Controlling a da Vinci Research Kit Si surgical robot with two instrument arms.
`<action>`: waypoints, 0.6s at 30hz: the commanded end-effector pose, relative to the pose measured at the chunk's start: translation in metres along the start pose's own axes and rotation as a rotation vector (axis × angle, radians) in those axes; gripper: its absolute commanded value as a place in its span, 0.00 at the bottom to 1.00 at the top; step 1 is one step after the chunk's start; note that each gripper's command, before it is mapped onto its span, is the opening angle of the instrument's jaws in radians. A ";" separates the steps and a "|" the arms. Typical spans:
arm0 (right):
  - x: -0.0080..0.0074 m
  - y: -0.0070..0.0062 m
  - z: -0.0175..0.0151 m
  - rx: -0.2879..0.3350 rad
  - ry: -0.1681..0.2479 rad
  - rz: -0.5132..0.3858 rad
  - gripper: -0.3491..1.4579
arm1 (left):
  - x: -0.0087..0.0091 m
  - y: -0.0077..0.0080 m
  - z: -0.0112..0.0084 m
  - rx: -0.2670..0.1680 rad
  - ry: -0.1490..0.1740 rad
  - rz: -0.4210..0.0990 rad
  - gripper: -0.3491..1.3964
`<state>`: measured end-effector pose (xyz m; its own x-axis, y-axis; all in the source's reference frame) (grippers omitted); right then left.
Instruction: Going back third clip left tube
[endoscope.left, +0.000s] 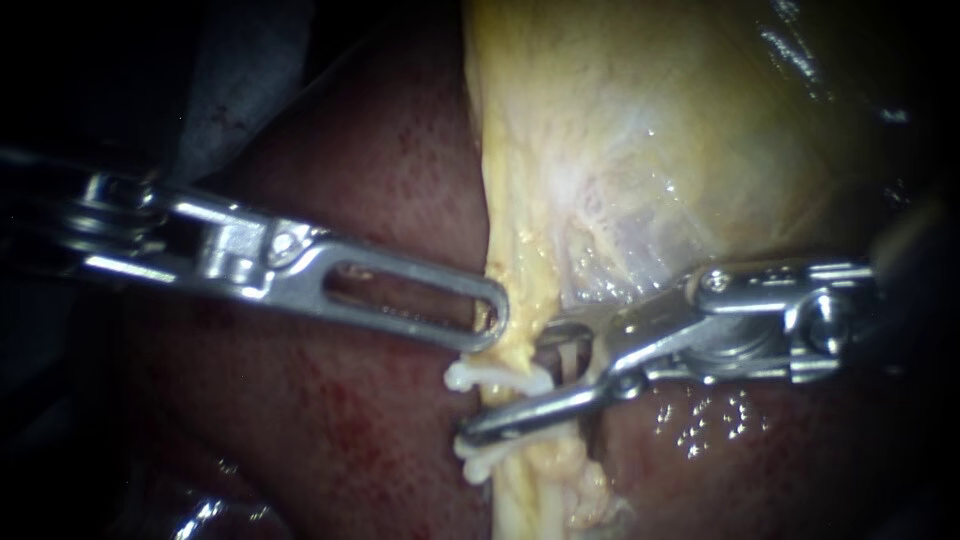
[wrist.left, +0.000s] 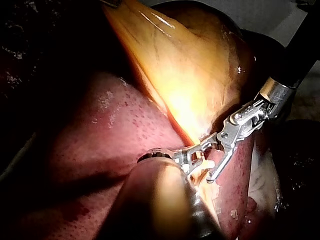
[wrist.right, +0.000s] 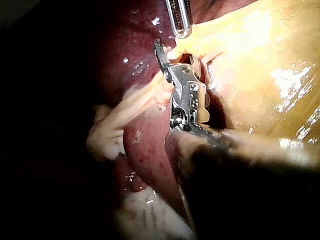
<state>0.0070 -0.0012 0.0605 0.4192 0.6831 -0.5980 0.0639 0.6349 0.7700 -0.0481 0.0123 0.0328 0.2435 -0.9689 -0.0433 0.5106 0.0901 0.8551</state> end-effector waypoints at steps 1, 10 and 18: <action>0.0001 0.0000 -0.0006 0.000 0.001 0.001 0.49 | 0.0000 0.0000 0.0000 0.000 0.000 0.000 0.00; -0.0009 -0.0008 -0.0047 0.008 0.002 -0.002 0.49 | 0.0000 0.0000 0.0000 0.000 0.000 0.000 0.00; 0.0000 -0.0016 -0.0098 -0.010 0.020 0.021 0.49 | 0.0000 0.0002 0.0000 0.000 0.001 0.001 0.00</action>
<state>-0.0025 0.0017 0.0567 0.3997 0.7062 -0.5843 0.0436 0.6221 0.7817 -0.0479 0.0124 0.0329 0.2447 -0.9687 -0.0422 0.5102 0.0916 0.8552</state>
